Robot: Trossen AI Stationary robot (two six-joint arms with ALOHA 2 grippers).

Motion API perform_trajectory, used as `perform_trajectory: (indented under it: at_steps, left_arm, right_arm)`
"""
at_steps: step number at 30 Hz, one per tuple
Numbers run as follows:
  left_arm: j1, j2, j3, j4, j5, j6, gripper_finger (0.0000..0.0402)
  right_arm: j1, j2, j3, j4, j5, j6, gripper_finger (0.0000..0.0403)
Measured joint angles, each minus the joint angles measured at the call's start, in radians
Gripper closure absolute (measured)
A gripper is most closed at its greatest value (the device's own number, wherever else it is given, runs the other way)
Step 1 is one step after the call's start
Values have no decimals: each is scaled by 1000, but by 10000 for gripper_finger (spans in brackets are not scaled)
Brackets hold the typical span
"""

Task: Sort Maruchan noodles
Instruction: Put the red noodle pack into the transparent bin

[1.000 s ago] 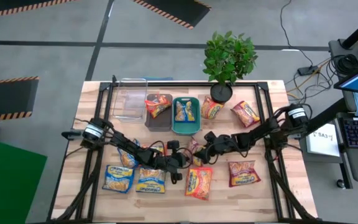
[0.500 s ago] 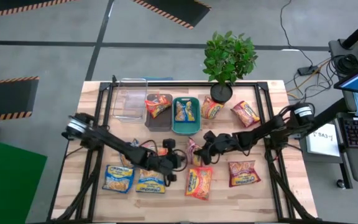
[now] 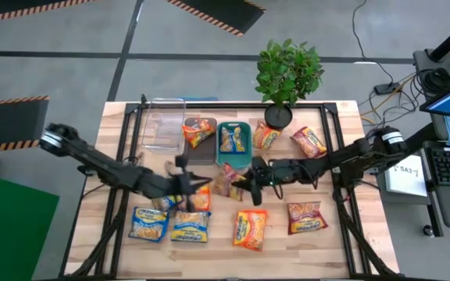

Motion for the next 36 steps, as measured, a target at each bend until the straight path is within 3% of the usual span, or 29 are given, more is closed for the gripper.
perform_trajectory:
  at_steps: [5, 10, 14, 23, 29, 36]
  left_arm:
    - [1, -163, -106, 206, 1, 71, 401]
    - [0, -273, -196, 283, 1, 33, 401]
    - [-1, -368, -221, 315, 2, 29, 401]
    - [-14, -543, -252, 191, 3, 22, 401]
    - [-14, -600, -278, 175, 3, 22, 401]
    - [-14, -621, -286, 168, 3, 11, 401]
  right_arm:
    - [-69, 49, 205, -151, 116, -199, 366]
    - [-156, 148, 403, -197, 212, -359, 366]
    - [-233, 269, 569, -196, 210, -433, 366]
    - [-354, 602, 965, -198, 148, -482, 366]
    - [-386, 820, 1212, -213, 146, -486, 366]
    - [-388, 1020, 1468, -253, 151, -689, 366]
